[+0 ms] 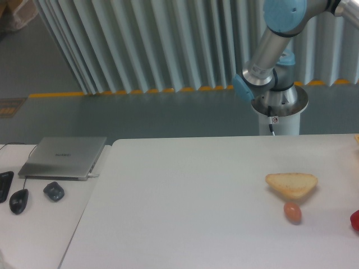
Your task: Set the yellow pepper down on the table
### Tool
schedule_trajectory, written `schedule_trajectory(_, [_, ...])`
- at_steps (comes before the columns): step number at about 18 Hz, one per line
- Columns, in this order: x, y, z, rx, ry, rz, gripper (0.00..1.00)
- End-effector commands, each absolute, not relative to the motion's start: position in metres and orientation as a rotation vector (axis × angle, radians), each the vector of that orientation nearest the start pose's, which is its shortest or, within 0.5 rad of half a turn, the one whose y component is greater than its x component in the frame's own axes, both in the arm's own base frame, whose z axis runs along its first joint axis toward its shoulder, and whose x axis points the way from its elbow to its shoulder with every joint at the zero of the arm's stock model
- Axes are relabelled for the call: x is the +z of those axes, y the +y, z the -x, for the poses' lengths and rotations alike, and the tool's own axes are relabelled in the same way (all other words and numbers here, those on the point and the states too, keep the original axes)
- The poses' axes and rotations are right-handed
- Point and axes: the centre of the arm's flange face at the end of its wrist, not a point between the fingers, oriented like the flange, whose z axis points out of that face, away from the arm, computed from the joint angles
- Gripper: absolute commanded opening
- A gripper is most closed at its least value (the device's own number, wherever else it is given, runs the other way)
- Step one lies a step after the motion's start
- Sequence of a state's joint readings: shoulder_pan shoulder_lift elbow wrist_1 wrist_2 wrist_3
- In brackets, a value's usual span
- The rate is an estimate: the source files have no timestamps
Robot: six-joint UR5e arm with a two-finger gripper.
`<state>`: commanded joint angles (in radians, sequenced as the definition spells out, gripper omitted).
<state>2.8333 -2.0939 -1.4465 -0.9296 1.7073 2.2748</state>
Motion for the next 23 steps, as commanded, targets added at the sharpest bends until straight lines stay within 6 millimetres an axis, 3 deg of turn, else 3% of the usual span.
schedule_trajectory(12, [0.289,0.311,0.635,0.293,1.585,2.930,1.00])
schedule_trajectory(16, [0.288,0.309,0.636,0.291,1.568,2.940,0.81])
schedule_trajectory(21, [0.284,0.307,0.638,0.287,1.533,2.953,0.47])
schedule_trajectory(23, [0.288,0.308,0.639,0.295,1.525,2.958,0.44])
